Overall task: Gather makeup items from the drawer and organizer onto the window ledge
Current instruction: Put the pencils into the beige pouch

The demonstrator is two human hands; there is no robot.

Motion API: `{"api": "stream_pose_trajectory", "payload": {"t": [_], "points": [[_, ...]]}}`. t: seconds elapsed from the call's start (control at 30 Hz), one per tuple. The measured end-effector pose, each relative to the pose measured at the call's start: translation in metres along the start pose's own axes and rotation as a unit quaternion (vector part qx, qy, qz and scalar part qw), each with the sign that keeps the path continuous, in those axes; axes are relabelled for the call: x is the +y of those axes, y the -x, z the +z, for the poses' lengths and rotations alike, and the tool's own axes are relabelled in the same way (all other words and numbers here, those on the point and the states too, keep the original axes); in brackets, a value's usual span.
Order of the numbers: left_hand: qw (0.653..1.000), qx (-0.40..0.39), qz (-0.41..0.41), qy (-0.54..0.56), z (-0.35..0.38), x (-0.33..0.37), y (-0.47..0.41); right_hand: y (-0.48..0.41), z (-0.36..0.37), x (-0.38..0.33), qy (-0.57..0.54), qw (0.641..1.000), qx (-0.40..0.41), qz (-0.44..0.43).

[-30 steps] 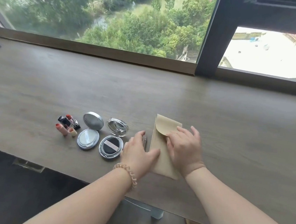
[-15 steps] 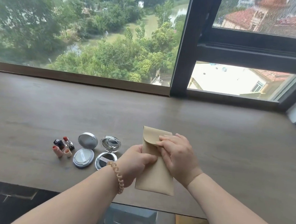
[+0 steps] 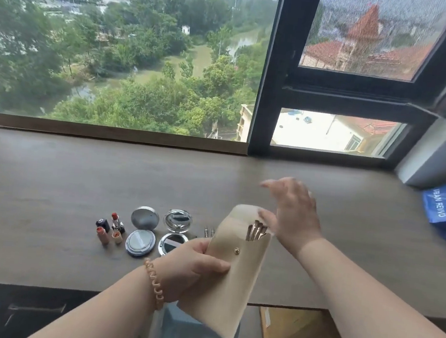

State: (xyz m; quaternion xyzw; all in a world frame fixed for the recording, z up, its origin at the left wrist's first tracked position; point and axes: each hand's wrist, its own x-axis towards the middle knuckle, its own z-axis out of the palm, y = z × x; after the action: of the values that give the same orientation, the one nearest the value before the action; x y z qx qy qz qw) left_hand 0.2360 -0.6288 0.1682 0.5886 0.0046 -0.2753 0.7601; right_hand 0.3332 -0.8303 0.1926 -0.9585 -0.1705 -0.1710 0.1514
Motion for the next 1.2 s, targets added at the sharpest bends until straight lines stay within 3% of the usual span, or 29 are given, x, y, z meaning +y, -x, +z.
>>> {"api": "stream_pose_trajectory", "payload": {"t": [0.07,0.13,0.2,0.27,0.33,0.4,0.47,0.53,0.8,1.1,1.2], "points": [[1.000,-0.016,0.003,-0.009,-0.006,0.001,0.007,0.008,0.004,-0.007,-0.001,0.998,-0.002,-0.064],[1.000,-0.014,0.004,-0.015,-0.011,0.001,0.013,0.012,-0.003,-0.015,-0.136,0.986,-0.091,-0.040],[1.000,-0.002,0.006,-0.015,-0.013,0.001,0.016,0.013,-0.015,-0.020,-0.311,0.930,-0.191,0.047],[1.000,0.014,0.011,-0.021,-0.011,0.001,0.016,0.013,-0.025,-0.023,-0.393,0.889,-0.226,0.070],[0.999,0.017,0.013,-0.023,-0.006,-0.001,0.013,0.013,-0.029,-0.026,-0.332,0.908,-0.255,0.019],[0.999,0.014,0.008,-0.041,0.003,-0.001,0.010,0.015,-0.032,-0.028,-0.187,0.938,-0.289,-0.044],[0.998,0.008,0.005,-0.064,0.013,-0.003,0.005,0.018,-0.031,-0.026,-0.084,0.948,-0.289,-0.101],[0.997,0.007,-0.002,-0.072,0.022,-0.003,0.001,0.023,-0.024,-0.020,-0.054,0.952,-0.261,-0.148],[0.997,-0.019,-0.002,-0.070,0.033,-0.003,-0.006,0.013,-0.022,-0.002,-0.215,0.956,-0.182,-0.076],[0.997,0.002,0.002,-0.082,0.031,-0.001,-0.016,-0.024,-0.017,0.004,-0.218,0.959,-0.178,-0.035],[0.998,0.009,-0.007,-0.069,0.027,-0.002,-0.020,-0.026,-0.010,0.006,-0.260,0.954,-0.152,0.015]]}}
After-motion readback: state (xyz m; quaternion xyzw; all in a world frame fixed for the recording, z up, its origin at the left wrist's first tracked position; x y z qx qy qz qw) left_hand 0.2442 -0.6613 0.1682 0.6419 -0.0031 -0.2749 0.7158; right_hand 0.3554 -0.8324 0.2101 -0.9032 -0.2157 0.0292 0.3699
